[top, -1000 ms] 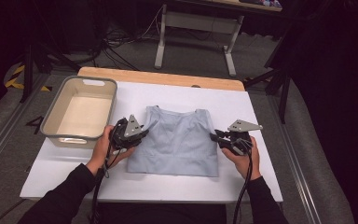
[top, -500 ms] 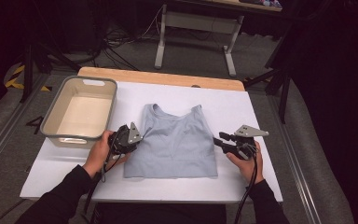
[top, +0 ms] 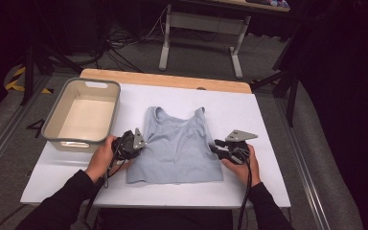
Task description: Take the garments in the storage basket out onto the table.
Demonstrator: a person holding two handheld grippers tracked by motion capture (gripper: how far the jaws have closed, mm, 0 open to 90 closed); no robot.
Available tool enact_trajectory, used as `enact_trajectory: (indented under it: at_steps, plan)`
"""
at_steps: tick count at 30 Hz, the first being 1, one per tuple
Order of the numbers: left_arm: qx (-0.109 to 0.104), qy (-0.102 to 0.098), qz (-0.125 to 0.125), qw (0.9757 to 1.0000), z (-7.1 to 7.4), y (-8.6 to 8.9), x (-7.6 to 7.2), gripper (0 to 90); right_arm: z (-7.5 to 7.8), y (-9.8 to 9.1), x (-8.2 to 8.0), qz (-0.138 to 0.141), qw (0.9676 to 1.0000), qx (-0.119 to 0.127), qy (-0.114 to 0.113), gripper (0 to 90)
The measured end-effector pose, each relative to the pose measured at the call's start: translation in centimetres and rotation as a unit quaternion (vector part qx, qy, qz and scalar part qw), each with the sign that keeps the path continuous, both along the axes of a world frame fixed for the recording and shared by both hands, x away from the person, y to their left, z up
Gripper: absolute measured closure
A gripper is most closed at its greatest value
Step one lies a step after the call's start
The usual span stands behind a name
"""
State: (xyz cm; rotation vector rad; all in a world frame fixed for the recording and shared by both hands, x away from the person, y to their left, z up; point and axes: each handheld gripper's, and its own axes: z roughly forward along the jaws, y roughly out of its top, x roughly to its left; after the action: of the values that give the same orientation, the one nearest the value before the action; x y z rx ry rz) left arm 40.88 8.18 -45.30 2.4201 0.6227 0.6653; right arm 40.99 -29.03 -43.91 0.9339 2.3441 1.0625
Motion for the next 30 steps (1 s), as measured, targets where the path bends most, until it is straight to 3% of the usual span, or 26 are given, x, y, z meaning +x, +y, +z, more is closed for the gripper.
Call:
enact_trajectory:
  at_steps: [1,2,7,13,18,21,25,26,30]
  plan:
    - [0.000,0.000,0.000,1.0000,0.0,0.0,0.0,76.8,-0.5,0.9,0.1,0.013,0.9993,-0.036,-0.001,63.9]
    - [-0.001,-0.001,0.000,1.0000,-0.1,0.0,0.0,76.8,-0.6,1.2,0.2,0.017,0.9991,-0.040,-0.004,64.5]
    - [0.000,0.000,0.001,1.0000,-0.1,0.0,0.0,76.8,-0.6,1.1,0.3,0.023,0.9989,-0.041,-0.007,80.5]
    - [-0.002,-0.002,-0.003,1.0000,-0.1,0.0,0.1,77.0,0.7,-1.1,0.1,-0.018,0.9996,-0.021,-0.007,84.4]
    - [-0.003,-0.002,0.001,1.0000,-0.1,0.0,0.2,77.0,2.1,-2.3,-0.4,-0.030,0.9992,-0.020,0.018,85.2]
    - [-0.007,-0.002,0.004,1.0000,-0.2,0.0,0.2,77.0,2.4,-2.5,-0.5,-0.034,0.9990,-0.021,0.021,85.1]
    - [-0.031,-0.007,0.015,0.9994,-0.5,0.1,0.3,75.2,2.3,-2.6,-0.6,-0.014,0.9996,-0.023,0.004,81.6]
    - [-0.033,-0.008,0.017,0.9993,-0.5,0.1,0.3,74.5,2.1,-2.8,-0.5,-0.018,0.9997,-0.015,0.006,79.6]
    - [-0.039,-0.018,0.024,0.9988,-0.7,0.0,0.6,73.4,1.7,-3.2,-0.4,-0.042,0.9989,-0.022,-0.003,79.0]
